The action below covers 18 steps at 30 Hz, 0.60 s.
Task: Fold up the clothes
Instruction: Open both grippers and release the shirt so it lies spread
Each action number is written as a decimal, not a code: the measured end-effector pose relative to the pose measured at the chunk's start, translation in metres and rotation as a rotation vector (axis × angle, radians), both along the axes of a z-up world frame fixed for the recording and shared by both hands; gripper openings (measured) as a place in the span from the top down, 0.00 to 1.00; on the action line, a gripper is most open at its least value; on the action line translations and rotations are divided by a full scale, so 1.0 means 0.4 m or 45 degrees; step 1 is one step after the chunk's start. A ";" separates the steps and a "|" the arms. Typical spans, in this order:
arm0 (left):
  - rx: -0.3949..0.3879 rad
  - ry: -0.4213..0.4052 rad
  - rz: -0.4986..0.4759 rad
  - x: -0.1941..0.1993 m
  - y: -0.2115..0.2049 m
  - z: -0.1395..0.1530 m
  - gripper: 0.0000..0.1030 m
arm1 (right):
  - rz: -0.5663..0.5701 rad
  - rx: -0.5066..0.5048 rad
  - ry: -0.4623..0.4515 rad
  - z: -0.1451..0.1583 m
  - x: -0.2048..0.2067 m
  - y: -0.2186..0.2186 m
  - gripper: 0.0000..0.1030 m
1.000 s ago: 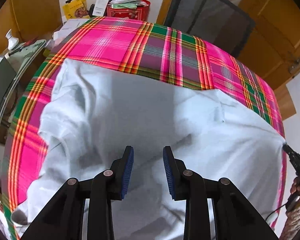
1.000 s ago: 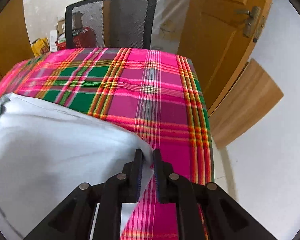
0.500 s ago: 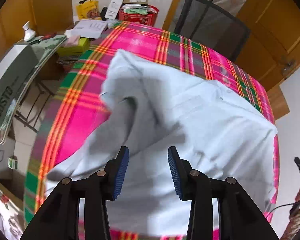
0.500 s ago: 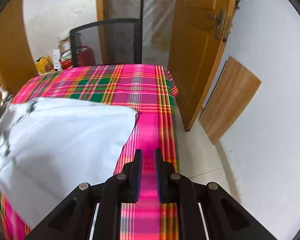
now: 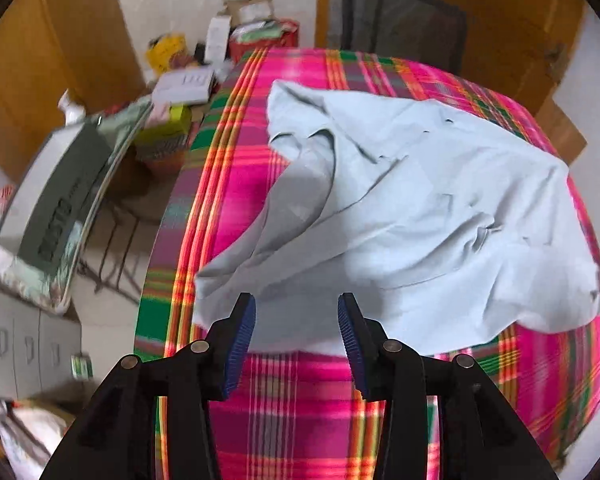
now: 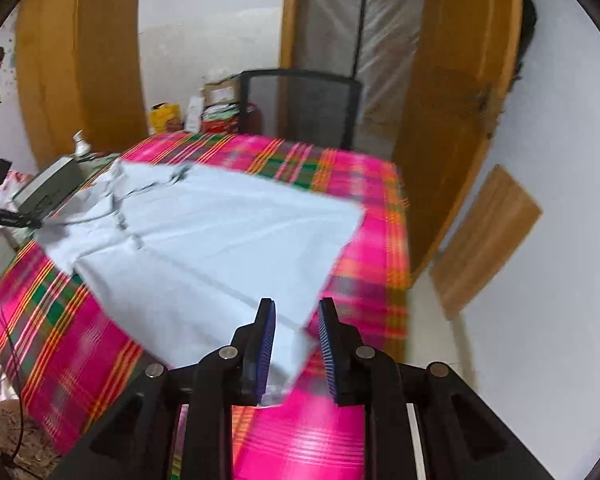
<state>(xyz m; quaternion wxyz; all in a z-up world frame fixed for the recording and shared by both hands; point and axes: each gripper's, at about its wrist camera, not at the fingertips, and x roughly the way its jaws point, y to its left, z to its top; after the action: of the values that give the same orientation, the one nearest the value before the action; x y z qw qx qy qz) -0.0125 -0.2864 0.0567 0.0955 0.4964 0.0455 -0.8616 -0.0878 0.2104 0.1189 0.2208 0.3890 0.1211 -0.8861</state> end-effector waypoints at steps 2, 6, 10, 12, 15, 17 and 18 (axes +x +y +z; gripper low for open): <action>-0.050 0.013 -0.033 0.021 0.005 -0.004 0.57 | -0.012 0.006 -0.057 -0.055 -0.009 -0.023 0.78; -0.171 0.067 -0.185 0.006 0.050 -0.011 0.57 | 0.006 -0.038 -0.145 -0.132 -0.023 -0.064 0.78; -0.228 0.100 -0.259 -0.037 0.069 -0.027 0.57 | 0.038 -0.045 -0.187 -0.173 -0.035 -0.114 0.78; -0.213 0.111 -0.304 -0.055 0.077 -0.035 0.57 | 0.052 -0.037 -0.202 -0.187 -0.042 -0.141 0.78; -0.217 0.111 -0.394 -0.070 0.100 -0.054 0.57 | 0.082 -0.043 -0.217 -0.199 -0.055 -0.172 0.78; -0.236 0.118 -0.431 -0.078 0.113 -0.065 0.57 | 0.106 -0.051 -0.222 -0.205 -0.060 -0.190 0.78; -0.255 0.119 -0.445 -0.084 0.119 -0.071 0.57 | 0.116 -0.050 -0.226 -0.208 -0.063 -0.199 0.78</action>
<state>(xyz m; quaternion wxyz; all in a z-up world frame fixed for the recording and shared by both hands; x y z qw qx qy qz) -0.0459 -0.2386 0.0283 -0.0089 0.4443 -0.1228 -0.8874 -0.1130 0.1307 0.0356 0.2783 0.4556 0.1014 -0.8395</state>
